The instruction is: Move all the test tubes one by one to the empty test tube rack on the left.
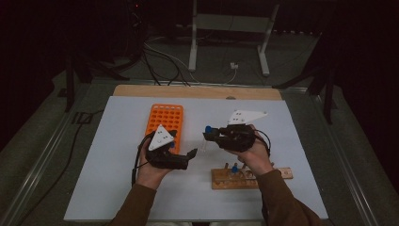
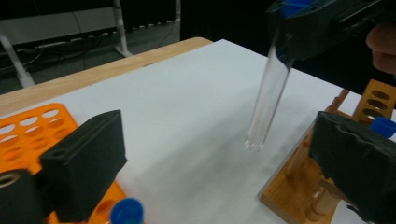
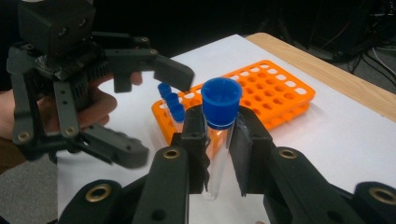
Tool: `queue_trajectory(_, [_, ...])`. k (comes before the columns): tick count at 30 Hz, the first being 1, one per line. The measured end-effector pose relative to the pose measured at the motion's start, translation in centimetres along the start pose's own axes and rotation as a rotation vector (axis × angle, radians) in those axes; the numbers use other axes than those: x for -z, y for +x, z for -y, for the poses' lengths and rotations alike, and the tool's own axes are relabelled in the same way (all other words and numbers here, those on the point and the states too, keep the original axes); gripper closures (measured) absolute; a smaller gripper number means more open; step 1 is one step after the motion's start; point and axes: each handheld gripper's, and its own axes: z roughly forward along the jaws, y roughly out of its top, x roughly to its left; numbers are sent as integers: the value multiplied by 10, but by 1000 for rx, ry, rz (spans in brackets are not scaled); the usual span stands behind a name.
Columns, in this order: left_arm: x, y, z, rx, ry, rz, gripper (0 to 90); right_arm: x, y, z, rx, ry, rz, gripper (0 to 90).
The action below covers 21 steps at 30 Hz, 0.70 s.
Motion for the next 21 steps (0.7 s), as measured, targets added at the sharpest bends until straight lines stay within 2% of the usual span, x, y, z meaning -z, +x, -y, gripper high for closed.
queue_trajectory(2, [-1, -2, -1, -12, -10, 3, 103, -3, 2, -1, 4, -1, -6, 761])
queue_trajectory(5, [-2, -6, -2, -28, -18, 17, 194, -7, 5, -2, 4, 2, -15, 761])
queue_trajectory(8, [-5, -7, -2, -36, -13, 48, 334, -10, 7, -2, 10, 7, -19, 761])
queue_trajectory(14, [-9, -9, -2, -53, 1, 88, 551, -12, 12, -3, 15, 7, -38, 761])
queue_trajectory(21, [-8, -8, -3, -56, -7, 124, 710, -13, 15, -3, 30, 9, -56, 763])
